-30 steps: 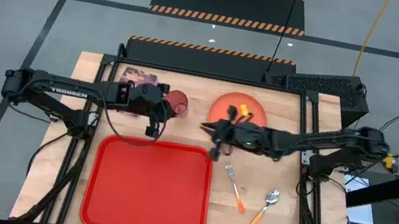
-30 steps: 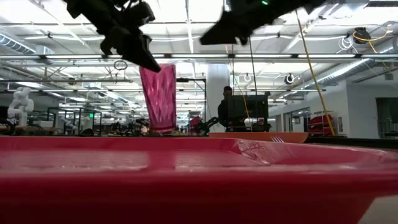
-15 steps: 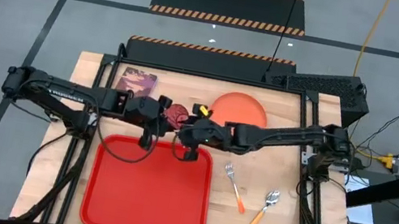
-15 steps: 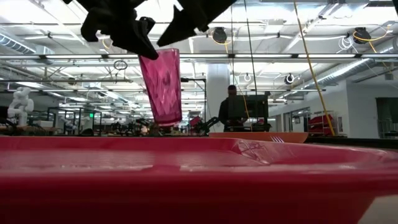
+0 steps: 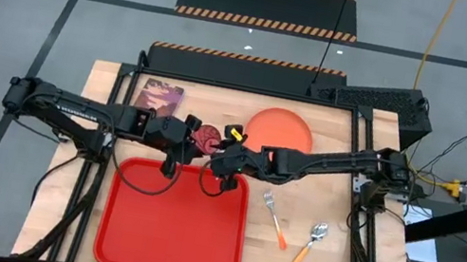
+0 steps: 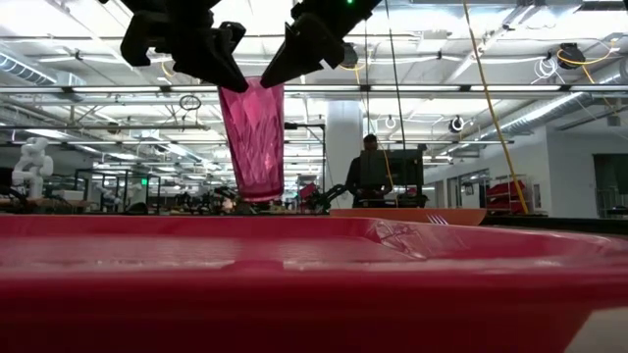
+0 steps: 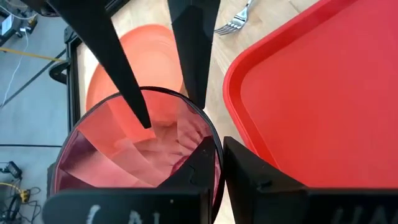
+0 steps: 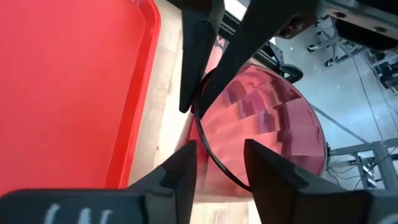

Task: Pick and place plate/cup/fork/spoon on tray
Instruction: Put the red cup on the red serving tray

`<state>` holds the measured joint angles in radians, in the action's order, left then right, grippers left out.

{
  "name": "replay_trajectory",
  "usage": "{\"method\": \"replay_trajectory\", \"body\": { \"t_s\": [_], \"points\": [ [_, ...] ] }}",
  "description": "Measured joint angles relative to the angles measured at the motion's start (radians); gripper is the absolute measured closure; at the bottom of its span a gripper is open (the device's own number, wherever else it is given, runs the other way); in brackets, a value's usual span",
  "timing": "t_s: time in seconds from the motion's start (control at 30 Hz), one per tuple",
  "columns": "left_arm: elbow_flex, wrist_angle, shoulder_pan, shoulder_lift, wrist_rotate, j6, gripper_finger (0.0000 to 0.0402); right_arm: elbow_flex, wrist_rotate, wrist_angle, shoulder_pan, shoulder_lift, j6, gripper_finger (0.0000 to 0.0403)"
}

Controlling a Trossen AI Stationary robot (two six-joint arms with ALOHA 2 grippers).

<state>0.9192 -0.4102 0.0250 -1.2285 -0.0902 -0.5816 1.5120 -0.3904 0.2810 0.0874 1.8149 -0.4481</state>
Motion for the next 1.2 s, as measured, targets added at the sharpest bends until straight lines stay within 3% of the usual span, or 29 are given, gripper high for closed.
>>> {"method": "replay_trajectory", "body": {
  "t_s": [0.23,0.43,0.6,0.83,0.93,1.2],
  "points": [
    [-0.002,0.025,0.004,-0.001,0.008,-0.001,0.0372,0.001,0.055,0.028,-0.002,-0.002,-0.035,0.0340],
    [-0.003,0.044,0.004,-0.001,0.015,-0.011,0.0371,0.001,0.081,0.039,-0.003,-0.003,-0.054,0.0350],
    [-0.003,0.048,0.004,-0.001,0.017,-0.009,0.0371,0.001,0.106,0.039,-0.006,-0.003,-0.059,0.0343],
    [-0.003,0.089,0.003,-0.001,0.041,-0.019,0.0371,0.001,0.135,0.030,-0.009,-0.002,-0.106,0.0292],
    [-0.003,0.095,0.003,-0.001,0.056,-0.021,0.0371,0.001,0.141,0.035,-0.009,-0.002,-0.138,0.0288],
    [-0.003,0.101,0.004,-0.001,0.064,-0.031,0.0371,0.001,0.200,0.046,-0.020,-0.002,-0.144,0.0381]
  ]
}}
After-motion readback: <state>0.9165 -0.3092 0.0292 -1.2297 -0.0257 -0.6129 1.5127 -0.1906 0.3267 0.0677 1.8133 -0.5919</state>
